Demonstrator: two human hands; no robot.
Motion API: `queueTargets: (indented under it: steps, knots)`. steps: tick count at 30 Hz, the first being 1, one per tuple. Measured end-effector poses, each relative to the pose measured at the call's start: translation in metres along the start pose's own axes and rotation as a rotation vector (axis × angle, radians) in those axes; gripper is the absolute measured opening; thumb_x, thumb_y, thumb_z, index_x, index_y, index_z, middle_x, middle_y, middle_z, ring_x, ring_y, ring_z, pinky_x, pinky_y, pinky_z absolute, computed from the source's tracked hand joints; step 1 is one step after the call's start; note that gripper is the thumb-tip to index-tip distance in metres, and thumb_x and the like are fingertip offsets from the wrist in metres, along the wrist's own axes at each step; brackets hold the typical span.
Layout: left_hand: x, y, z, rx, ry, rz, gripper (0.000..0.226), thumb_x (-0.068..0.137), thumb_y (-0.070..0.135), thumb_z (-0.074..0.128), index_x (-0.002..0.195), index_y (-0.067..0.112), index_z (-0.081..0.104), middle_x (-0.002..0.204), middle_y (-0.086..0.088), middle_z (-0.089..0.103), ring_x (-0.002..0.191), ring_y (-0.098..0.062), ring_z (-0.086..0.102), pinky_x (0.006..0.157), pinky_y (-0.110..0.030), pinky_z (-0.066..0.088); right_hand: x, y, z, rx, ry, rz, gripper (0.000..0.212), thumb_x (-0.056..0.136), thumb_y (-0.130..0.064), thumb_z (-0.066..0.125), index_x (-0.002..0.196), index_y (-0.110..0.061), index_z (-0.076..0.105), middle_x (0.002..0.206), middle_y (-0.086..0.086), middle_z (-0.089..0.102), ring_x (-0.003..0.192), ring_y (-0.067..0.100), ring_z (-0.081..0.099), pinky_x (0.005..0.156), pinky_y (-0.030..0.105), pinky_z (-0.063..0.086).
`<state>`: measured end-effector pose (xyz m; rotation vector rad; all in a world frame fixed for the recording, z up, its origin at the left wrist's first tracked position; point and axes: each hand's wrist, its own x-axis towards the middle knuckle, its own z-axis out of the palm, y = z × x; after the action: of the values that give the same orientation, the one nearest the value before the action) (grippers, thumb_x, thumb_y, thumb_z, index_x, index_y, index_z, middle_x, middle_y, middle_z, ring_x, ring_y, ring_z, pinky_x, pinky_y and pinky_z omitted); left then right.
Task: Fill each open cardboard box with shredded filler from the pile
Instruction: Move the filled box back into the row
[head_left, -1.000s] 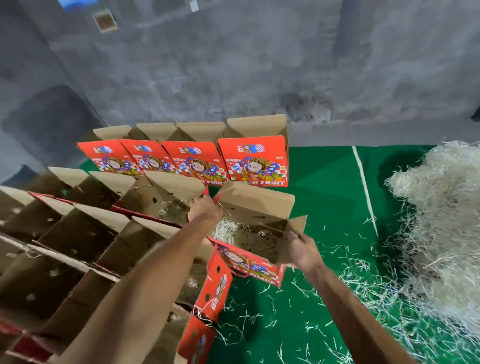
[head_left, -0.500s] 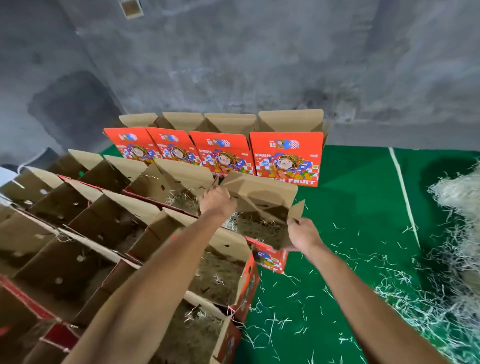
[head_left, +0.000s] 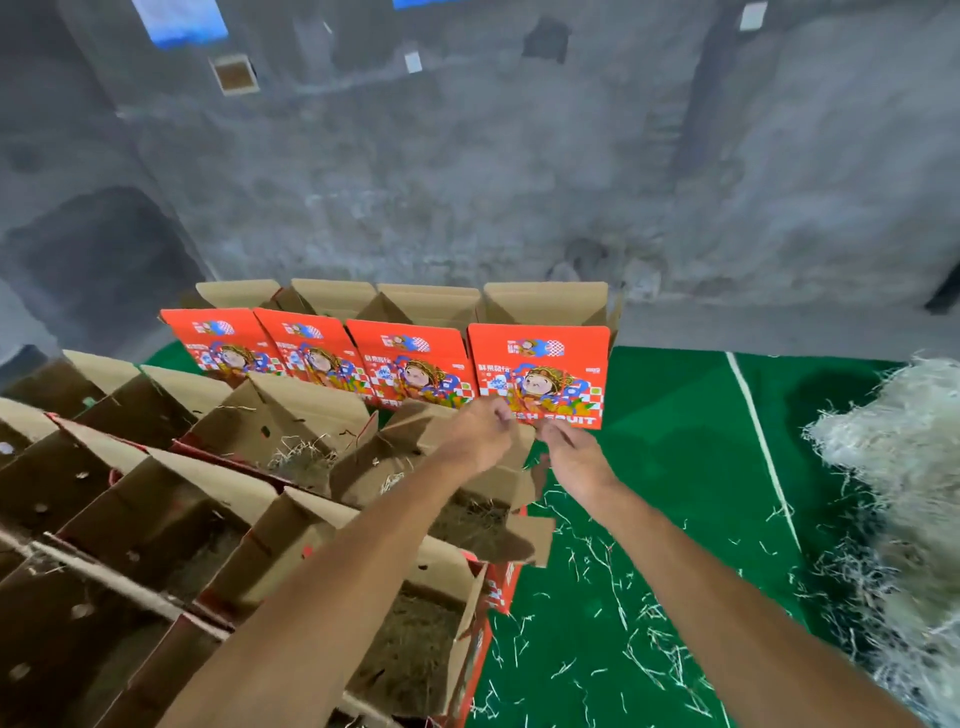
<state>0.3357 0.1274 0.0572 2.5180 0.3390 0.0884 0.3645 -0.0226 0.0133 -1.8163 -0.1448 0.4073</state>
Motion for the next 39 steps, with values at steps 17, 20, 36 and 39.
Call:
queueTargets:
  steps: [17,20,36,39]
  knots:
    - [0.232,0.002,0.028,0.618,0.113,0.174,0.072,0.085,0.021,0.063,0.147,0.022,0.028,0.139,0.002,0.047,0.135,-0.020,0.035,0.118,-0.045,0.020,0.227,-0.015,-0.116,-1.408,0.220,-0.432,0.062,0.098,-0.036,0.046,0.154,-0.028,0.021,0.146,-0.002,0.047,0.134,0.020,0.046,0.123,0.046,0.008]
    - [0.236,0.000,0.035,0.738,0.112,0.133,0.042,0.095,0.039,0.055,0.133,0.024,0.048,0.125,0.002,0.061,0.123,-0.019,0.050,0.115,-0.042,0.020,0.227,-0.003,-0.120,-1.508,0.259,-0.527,0.032,0.098,-0.024,0.048,0.130,-0.028,0.044,0.119,-0.003,0.067,0.106,0.019,0.065,0.117,0.039,0.015]
    - [-0.004,0.119,0.134,0.443,0.030,0.460,0.021,0.102,0.041,0.043,0.100,0.028,0.061,0.095,0.008,0.070,0.095,-0.016,0.060,0.090,-0.035,0.035,-0.084,0.081,-0.261,-0.832,0.322,-0.301,0.014,0.103,-0.031,0.049,0.108,-0.026,0.061,0.093,-0.011,0.062,0.073,0.005,0.060,0.063,0.024,0.051]
    - [-0.065,0.138,0.146,0.391,0.043,0.493,0.020,0.101,0.040,0.045,0.101,0.029,0.062,0.095,0.011,0.070,0.095,-0.014,0.061,0.092,-0.035,0.036,-0.146,0.104,-0.268,-0.689,0.387,-0.267,0.013,0.102,-0.023,0.055,0.109,-0.019,0.064,0.096,0.000,0.066,0.073,0.010,0.061,0.066,0.028,0.050]
